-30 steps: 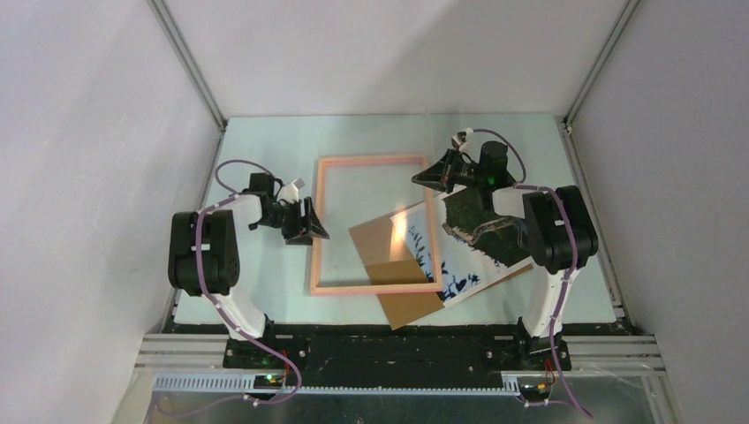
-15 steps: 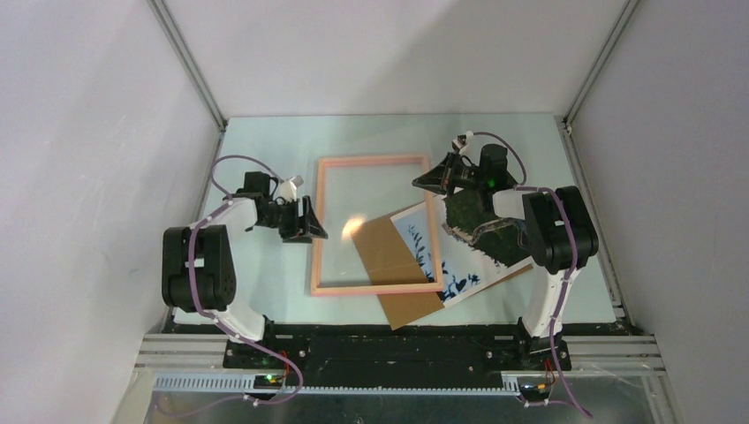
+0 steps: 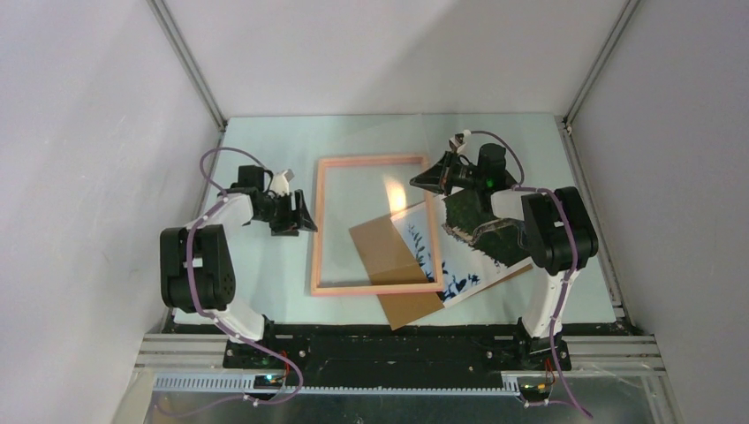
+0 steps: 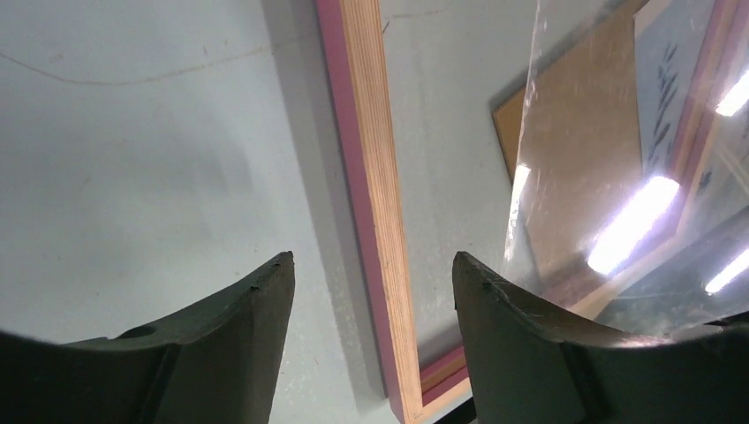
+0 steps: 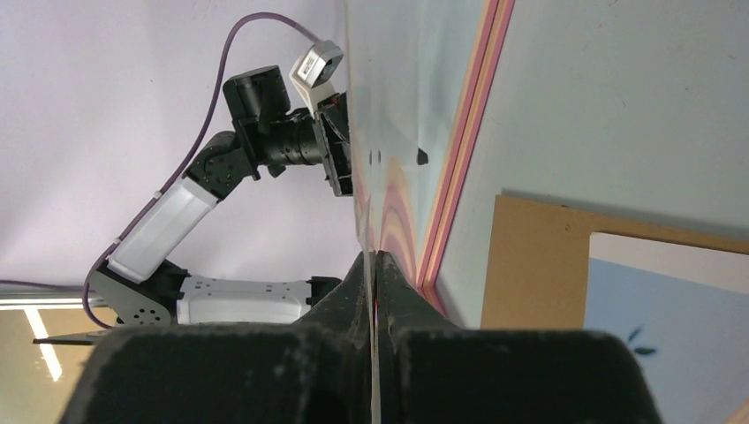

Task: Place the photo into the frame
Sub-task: Place the photo frame item in the photo frame.

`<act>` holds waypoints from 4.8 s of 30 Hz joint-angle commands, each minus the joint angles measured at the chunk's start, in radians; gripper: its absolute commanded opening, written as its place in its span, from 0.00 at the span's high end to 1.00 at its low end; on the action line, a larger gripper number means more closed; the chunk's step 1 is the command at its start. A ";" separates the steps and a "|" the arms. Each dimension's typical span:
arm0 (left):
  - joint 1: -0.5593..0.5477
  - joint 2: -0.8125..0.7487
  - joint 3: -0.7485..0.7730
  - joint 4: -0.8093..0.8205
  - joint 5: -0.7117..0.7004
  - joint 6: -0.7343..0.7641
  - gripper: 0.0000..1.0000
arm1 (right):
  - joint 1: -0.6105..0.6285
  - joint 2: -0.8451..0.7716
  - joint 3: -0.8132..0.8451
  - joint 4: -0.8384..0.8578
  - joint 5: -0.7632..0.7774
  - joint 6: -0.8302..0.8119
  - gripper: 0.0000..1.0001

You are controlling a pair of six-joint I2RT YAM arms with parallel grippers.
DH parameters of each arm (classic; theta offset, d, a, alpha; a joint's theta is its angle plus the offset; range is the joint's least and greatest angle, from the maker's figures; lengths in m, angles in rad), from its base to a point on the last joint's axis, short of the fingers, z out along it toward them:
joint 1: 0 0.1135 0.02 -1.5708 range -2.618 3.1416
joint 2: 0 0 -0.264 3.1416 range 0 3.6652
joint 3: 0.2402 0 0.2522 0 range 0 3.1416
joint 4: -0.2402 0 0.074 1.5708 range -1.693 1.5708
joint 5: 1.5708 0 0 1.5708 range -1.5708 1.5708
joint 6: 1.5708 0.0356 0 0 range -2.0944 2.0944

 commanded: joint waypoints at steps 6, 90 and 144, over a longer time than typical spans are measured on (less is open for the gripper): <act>0.027 0.045 0.094 0.027 0.039 0.005 0.29 | 0.025 -0.024 0.000 0.169 0.024 0.135 1.00; -0.004 0.124 0.095 0.156 0.055 -0.082 0.29 | 0.099 0.011 -0.095 0.140 0.172 0.034 1.00; -0.031 0.154 0.088 0.176 0.045 -0.086 0.29 | 0.095 0.057 -0.079 0.043 0.168 -0.055 1.00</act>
